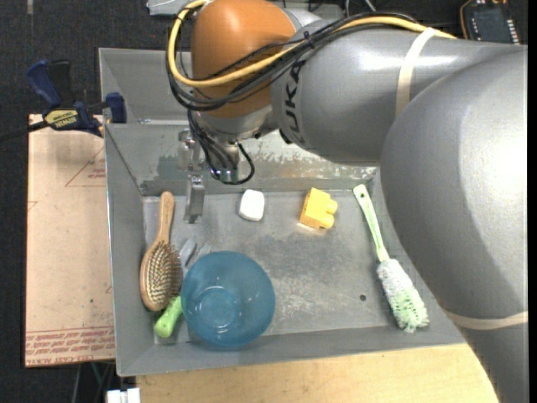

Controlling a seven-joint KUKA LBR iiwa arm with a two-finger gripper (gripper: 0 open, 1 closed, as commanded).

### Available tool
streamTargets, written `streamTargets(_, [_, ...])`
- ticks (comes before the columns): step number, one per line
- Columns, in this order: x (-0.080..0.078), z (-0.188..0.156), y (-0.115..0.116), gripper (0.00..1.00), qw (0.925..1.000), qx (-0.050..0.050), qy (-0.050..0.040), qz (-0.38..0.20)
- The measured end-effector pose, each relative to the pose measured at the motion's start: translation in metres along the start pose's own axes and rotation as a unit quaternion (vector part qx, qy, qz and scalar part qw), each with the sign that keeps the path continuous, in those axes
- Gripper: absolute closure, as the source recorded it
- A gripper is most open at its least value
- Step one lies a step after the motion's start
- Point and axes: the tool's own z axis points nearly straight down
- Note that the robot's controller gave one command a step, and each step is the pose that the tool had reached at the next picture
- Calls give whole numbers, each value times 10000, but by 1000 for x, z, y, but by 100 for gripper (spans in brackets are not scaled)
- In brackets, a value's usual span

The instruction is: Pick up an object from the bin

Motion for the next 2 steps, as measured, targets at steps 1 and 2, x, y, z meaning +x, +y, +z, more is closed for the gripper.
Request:
streamTargets(1, [71,125,-55,0,9708,-3,37,-2397])
streamTargets(2, [71,43,-49,0,9629,-11,-28,-2698])
